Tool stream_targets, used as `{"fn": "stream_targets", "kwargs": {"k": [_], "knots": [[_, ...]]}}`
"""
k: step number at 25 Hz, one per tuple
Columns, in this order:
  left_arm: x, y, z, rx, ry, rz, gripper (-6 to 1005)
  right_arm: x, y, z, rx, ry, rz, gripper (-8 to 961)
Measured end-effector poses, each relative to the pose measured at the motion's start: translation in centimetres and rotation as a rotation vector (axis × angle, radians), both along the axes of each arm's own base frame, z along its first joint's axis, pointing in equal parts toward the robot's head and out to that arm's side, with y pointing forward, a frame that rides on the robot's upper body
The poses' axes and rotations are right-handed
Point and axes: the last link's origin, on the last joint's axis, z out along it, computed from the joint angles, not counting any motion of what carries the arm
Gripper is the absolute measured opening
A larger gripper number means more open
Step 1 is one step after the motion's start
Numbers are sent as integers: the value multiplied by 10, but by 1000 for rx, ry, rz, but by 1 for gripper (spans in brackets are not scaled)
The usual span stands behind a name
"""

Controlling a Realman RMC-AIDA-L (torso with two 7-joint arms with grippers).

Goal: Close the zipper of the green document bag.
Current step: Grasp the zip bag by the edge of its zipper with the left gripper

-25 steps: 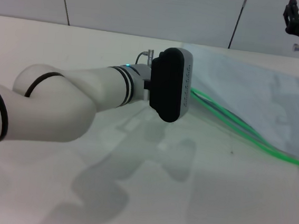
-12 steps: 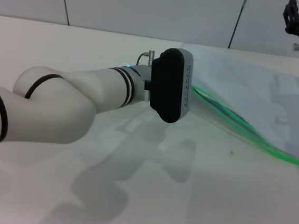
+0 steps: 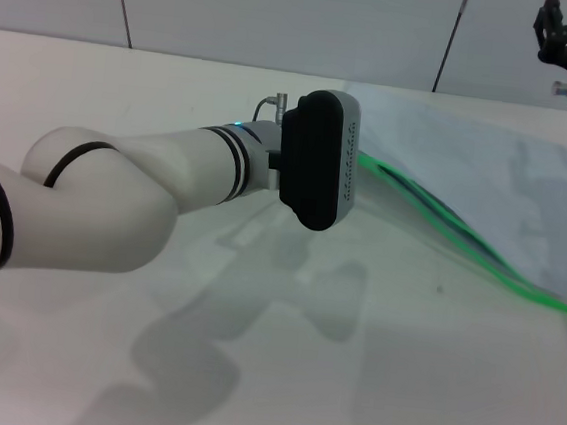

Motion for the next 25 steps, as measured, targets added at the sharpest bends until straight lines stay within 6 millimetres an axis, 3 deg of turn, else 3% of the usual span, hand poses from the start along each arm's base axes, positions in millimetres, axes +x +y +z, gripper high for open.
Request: {"fn": "stream_targets", "kwargs": {"k": [9, 14, 25], "knots": [[-1, -1, 1, 13, -39, 12, 144, -11, -1, -9, -62, 1, 27, 516], [-2, -12, 0, 7, -95, 30, 120, -24, -6, -16, -167, -12, 61, 516], [1, -34, 6, 11, -210, 55, 55, -44, -25, 5, -299, -98, 145, 513]]}}
